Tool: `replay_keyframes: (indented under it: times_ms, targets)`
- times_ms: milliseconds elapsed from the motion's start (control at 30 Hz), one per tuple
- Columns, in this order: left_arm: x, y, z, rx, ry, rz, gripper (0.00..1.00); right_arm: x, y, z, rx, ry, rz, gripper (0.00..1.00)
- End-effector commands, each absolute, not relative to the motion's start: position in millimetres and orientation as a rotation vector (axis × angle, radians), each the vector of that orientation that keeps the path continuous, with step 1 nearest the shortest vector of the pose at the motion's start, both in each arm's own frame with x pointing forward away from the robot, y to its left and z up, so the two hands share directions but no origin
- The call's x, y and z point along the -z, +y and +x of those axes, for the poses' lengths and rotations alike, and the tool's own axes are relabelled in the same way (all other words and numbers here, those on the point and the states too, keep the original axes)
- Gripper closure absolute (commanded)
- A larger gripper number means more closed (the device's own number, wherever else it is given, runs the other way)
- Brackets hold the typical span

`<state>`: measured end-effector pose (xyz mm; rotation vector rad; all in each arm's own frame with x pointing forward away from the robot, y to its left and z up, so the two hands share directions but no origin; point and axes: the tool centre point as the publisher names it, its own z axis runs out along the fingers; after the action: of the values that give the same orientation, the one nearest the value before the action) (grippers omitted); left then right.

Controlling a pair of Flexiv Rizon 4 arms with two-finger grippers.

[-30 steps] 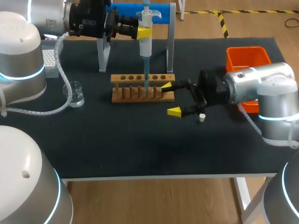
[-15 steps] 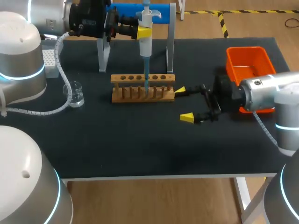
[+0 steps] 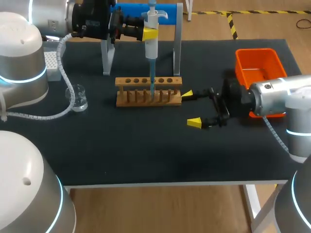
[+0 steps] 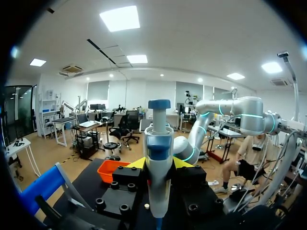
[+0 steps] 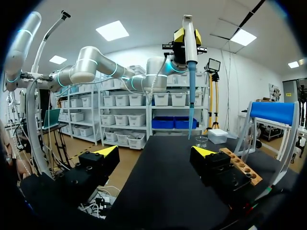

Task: Invert the test tube, pick up the pipette, mount the tip to pipette, aspirate from beaker and dispense into the tube, eject the tip, return the pipette, and cap with the stopper.

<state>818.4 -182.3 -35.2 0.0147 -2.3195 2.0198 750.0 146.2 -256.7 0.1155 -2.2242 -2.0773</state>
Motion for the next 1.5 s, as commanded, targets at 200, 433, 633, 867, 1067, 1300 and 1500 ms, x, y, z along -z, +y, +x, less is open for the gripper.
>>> replay_keyframes:
  times_ms: [200, 433, 633, 867, 1067, 1300, 1500]
  targets:
    - [36.9, -166.0, 820.9, -2.048, -2.334, 0.011, 1.0, 256.0, 145.6, 749.0, 2.075, -2.228, 0.114, 0.0]
    - [46.7, -122.8, 835.7, -2.094, -2.375, 0.086, 1.0, 256.0, 145.6, 749.0, 2.075, -2.228, 0.114, 0.0]
    - [55.2, -78.3, 854.7, -2.148, -2.4, 0.181, 1.0, 256.0, 145.6, 749.0, 2.075, -2.228, 0.114, 0.0]
    - [60.4, -30.8, 880.2, -2.21, -2.434, 0.273, 1.0, 256.0, 145.6, 749.0, 2.075, -2.228, 0.114, 0.0]
    - [63.6, 3.5, 899.6, -2.231, -2.471, 0.345, 1.0, 256.0, 145.6, 749.0, 2.075, -2.228, 0.114, 0.0]
    - [66.9, 33.6, 907.7, -2.237, -2.506, 0.405, 1.0, 256.0, 145.6, 749.0, 2.075, -2.228, 0.114, 0.0]
    - [76.4, 48.2, 910.6, -2.22, -2.527, 0.464, 1.0, 256.0, 145.6, 749.0, 2.075, -2.228, 0.114, 0.0]
